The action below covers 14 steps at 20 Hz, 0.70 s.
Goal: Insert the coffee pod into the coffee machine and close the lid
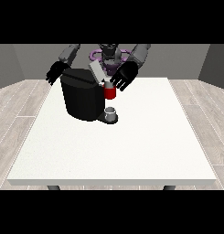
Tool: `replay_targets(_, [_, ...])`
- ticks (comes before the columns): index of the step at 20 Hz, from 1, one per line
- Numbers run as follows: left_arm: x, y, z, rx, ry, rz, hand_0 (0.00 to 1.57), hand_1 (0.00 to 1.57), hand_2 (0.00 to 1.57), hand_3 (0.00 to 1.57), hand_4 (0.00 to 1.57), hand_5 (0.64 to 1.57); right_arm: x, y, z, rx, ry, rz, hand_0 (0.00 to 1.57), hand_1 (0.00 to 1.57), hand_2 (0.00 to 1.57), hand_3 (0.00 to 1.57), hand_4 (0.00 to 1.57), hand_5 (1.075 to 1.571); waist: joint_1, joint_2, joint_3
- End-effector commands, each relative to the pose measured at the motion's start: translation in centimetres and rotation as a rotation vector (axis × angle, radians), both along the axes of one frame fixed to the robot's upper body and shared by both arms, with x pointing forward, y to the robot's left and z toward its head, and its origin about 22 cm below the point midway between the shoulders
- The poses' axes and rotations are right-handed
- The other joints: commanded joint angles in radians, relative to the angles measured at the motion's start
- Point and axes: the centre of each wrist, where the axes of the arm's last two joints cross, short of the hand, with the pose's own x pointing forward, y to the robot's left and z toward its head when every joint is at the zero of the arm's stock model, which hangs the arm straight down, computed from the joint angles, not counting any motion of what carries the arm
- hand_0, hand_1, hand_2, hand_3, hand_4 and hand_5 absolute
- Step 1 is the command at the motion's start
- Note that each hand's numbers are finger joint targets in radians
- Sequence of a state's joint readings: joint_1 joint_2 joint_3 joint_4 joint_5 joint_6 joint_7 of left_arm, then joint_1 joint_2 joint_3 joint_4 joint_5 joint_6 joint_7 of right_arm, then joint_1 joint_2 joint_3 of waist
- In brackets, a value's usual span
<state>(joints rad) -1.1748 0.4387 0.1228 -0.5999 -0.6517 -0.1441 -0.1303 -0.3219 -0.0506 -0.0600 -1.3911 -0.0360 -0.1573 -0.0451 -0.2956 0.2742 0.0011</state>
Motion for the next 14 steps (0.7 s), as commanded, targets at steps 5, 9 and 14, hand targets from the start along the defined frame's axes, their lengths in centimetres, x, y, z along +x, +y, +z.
replay_targets(5, [0.1, -1.7, 0.4, 0.035, -0.002, -0.032, 1.12, 1.12, 1.16, 0.99, 0.44, 1.571, 1.3, -0.8, 0.7, 0.000, -0.005, -0.023, 0.00, 0.00, 0.00, 0.00, 0.44, 1.571, 0.042, 0.005, -0.0007])
replay_targets(9, [-0.1, 0.9, -1.7, 0.062, 0.024, 0.008, 1.07, 1.07, 1.12, 0.95, 0.38, 1.571, -0.3, 0.8, 0.8, -0.002, 0.028, 0.017, 0.00, 0.00, 0.00, 0.00, 0.46, 1.571, -0.002, -0.032, -0.0014])
replay_targets(14, [-0.2, -0.4, -0.4, 0.083, -0.044, -0.043, 1.06, 1.06, 1.12, 0.95, 0.36, 1.571, 0.2, -0.7, -0.8, -0.008, -0.025, -0.030, 0.00, 0.00, 0.00, 0.00, 0.46, 1.571, 0.035, 0.006, -0.0009])
